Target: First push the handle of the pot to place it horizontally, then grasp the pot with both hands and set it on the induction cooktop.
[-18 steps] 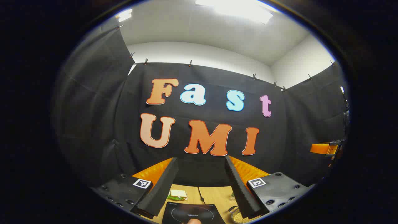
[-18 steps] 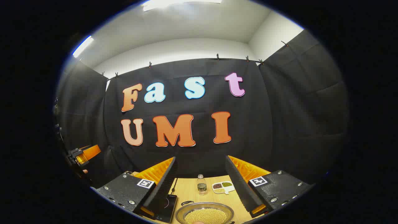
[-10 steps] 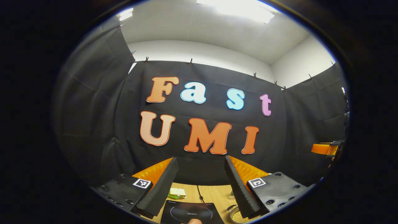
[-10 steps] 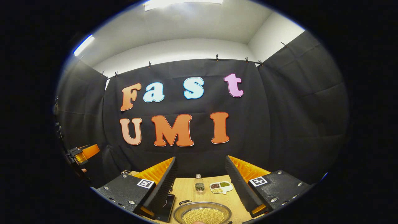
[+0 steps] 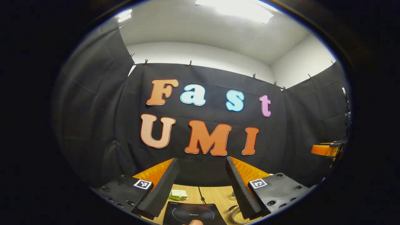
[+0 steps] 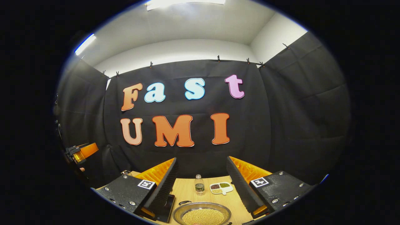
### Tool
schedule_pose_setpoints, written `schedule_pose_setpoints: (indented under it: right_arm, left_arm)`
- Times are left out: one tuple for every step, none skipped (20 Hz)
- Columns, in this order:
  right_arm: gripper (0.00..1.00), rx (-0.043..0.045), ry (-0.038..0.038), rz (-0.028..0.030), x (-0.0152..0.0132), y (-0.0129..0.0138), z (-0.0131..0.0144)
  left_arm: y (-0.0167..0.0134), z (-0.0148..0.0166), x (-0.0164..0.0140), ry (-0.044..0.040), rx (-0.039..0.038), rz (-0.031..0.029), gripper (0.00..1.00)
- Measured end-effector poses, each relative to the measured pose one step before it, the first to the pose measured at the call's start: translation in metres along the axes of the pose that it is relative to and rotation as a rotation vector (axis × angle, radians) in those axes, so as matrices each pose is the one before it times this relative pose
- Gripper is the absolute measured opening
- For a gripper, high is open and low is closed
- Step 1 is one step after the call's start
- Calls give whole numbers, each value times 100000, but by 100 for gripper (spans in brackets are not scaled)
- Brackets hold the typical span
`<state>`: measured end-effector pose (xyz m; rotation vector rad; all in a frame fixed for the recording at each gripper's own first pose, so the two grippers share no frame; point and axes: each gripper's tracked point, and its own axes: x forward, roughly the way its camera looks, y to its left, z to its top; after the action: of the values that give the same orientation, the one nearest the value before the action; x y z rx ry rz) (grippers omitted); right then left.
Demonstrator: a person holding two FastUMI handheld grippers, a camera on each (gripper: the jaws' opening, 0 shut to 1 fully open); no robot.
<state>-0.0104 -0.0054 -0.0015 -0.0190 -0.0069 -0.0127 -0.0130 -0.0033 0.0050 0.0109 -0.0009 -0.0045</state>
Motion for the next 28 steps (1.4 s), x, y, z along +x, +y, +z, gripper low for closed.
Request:
schedule_pose_setpoints:
  right_arm:
    - [95,-198,-90,-78,-46,-167,26]
    - [100,-334,-73,-75,12,-2,-19]
    - [95,-318,-105,-146,-7,-55,-105]
    - [94,-38,-112,48,-111,-30,-12]
    - [92,163,1,26,83,38,-72]
    - [91,139,-140,-233,-20,-90,17]
    - [94,131,-744,-679,-107,-219,152]
    - [86,50,-752,-497,-48,-111,220]
    - [84,116,-547,-334,-63,-134,98]
    - [81,352,-233,-200,104,-79,34]
    - [78,450,161,188,11,18,-172]
    - [74,178,550,575,-71,134,-171]
    - [72,32,567,394,-16,-6,-240]
    - [65,-405,665,-12,13,-81,-244]
    - [65,-645,481,5,-55,-56,-241]
    - [54,-634,228,175,114,74,-199]
    - [48,-637,121,195,70,-3,-154]
    - [42,-387,363,-218,49,-140,-267]
    - [41,172,229,-243,86,-210,-197]
    - [32,624,164,-102,32,-184,-133]
    - [21,630,617,-389,120,-149,-429]
    - [17,434,577,-716,152,-306,-345]
    - [14,144,609,-676,76,-192,-456]
    - [8,-145,835,-810,181,-262,-416]
    - [6,-60,668,-672,119,-218,-552]
    - [1,507,1226,191,51,45,-524]
    - [0,649,1794,1702,-192,381,-723]
    - [0,223,1305,1069,-16,356,-775]
  left_arm:
    - [-30,-33,-86,99,54,-166,98]
    - [7,-50,-173,92,135,-53,98]
    - [13,31,13,118,131,49,98]
    - [47,-44,41,107,56,25,98]
    - [17,-8,-84,52,-58,9,99]
    - [52,-22,8,20,-188,88,98]
    - [-21,-92,-1,23,-250,-3,98]
    - [58,29,-34,48,-108,95,98]
    - [24,28,104,93,-21,188,98]
    - [62,-56,-5,208,39,-3,98]
    - [-40,-189,-13,272,90,-96,99]
    - [-37,-107,3,199,36,63,98]
    - [83,-4,166,219,12,59,99]
    - [4,-51,55,120,-85,-56,98]
    - [-70,-126,99,173,-190,-150,98]
    - [-128,-129,71,352,-156,-333,98]
    - [-150,-259,48,459,-18,-277,99]
    - [-20,-175,45,528,129,-286,98]
    - [-149,-219,-90,425,83,-205,98]
    - [-70,-86,86,189,-41,-192,98]
    - [-11,-8,28,135,-178,3,99]
    - [-66,-20,103,101,-271,-100,98]
    - [-80,-32,-22,18,-144,-198,97]
    - [-45,9,-16,-80,78,-17,96]
    - [-44,25,-5,-126,163,-5,97]
    - [-55,-51,-99,-76,107,-138,98]
    - [-140,-35,33,55,-39,-189,98]
    - [-72,-84,-36,120,-44,-188,98]
